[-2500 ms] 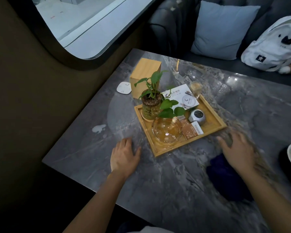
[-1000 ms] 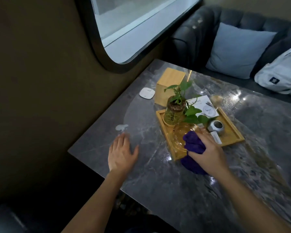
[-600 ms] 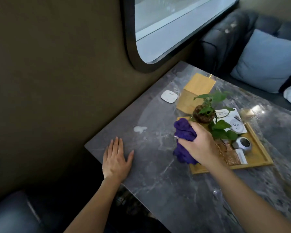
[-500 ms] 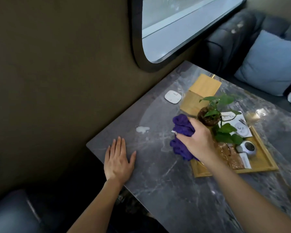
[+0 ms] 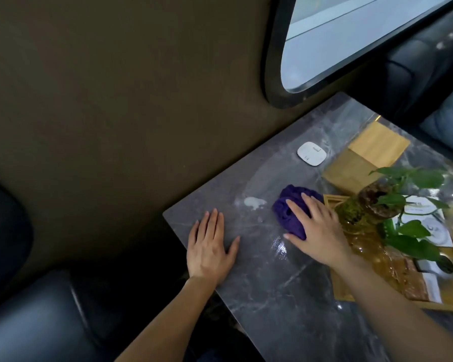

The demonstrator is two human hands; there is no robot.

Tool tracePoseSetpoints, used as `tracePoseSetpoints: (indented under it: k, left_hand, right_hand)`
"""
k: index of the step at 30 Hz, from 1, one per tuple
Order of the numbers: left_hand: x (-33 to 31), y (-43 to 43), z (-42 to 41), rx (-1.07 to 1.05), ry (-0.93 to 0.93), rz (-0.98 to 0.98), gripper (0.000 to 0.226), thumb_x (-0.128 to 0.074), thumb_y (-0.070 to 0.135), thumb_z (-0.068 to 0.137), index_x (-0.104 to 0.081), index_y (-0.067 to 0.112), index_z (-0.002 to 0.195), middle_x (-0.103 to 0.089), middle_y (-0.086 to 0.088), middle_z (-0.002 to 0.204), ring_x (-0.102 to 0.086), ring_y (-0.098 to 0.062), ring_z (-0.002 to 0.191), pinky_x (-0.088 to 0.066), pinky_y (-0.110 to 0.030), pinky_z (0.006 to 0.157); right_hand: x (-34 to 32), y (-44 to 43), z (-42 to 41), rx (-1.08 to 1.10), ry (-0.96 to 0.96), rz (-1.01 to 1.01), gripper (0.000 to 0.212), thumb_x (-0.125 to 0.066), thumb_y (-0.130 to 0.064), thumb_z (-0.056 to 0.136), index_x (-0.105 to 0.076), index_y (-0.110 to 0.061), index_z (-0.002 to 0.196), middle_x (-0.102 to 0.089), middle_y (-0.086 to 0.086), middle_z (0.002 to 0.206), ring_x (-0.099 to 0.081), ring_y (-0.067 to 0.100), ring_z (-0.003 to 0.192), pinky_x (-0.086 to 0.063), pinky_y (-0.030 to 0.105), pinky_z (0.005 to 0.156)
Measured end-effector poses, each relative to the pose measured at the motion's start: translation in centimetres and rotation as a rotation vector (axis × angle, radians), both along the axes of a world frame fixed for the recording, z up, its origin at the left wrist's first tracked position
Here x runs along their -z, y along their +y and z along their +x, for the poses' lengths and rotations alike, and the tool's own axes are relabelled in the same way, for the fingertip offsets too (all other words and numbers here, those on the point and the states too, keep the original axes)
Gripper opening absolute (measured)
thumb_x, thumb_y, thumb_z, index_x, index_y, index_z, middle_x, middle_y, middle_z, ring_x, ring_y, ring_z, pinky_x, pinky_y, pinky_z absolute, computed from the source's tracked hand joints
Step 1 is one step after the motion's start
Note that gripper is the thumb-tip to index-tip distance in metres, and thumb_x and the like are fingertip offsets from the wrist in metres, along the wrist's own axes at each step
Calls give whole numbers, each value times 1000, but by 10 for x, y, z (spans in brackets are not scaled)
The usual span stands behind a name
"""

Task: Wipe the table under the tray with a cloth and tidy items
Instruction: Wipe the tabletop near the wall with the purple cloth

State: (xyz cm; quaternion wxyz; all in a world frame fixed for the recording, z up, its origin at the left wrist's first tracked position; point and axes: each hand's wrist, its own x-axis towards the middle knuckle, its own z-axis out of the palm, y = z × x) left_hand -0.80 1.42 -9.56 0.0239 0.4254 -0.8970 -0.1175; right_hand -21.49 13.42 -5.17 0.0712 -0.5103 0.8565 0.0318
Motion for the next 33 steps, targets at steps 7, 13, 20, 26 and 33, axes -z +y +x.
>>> tracePoseSetpoints:
  k: [7,13,20,26,33]
  left_hand:
    - [0,-1,0,-4,-3,4,68,-36,56,86,-45,10,134,-51,-7,140,-45,-22,131,-17,-35,109]
    - [0,-1,0,-12,2,-10,66,-36,57,85,-46,13,133,-50,-5,140,-44,-21,132,-14,-34,110]
    - [2,-2,0,-4,45,10,64,-38,54,85,-47,11,133,-52,-7,139,-46,-22,131,-19,-35,110]
    - [2,-1,0,-3,44,11,64,-38,55,86,-45,13,134,-51,-5,140,-44,-21,132,-15,-34,112]
    - [2,-1,0,0,46,9,64,-40,54,85,-47,12,132,-53,-5,138,-46,-21,131,-19,-35,110]
  right_hand:
    - [-11,-32,-13,525,-527,-644,44,-65,-4,76,-55,-7,119,-61,15,115,-55,32,107,-41,35,93]
    - [-20,-57,5,493,-727,-809,43,-58,-17,75,-57,-11,117,-60,2,109,-53,17,104,-35,19,92]
    - [0,-67,31,-106,-330,-255,74,-24,-82,67,-52,-43,123,-37,-9,147,-28,25,137,-21,51,107]
    - [-10,-82,15,-259,-137,-30,79,-13,-89,59,-39,-56,126,-2,-3,158,6,35,144,5,69,106]
    - [15,-84,38,-170,-11,45,61,-36,-69,74,-40,-46,129,-46,10,141,-40,44,129,-35,69,93]
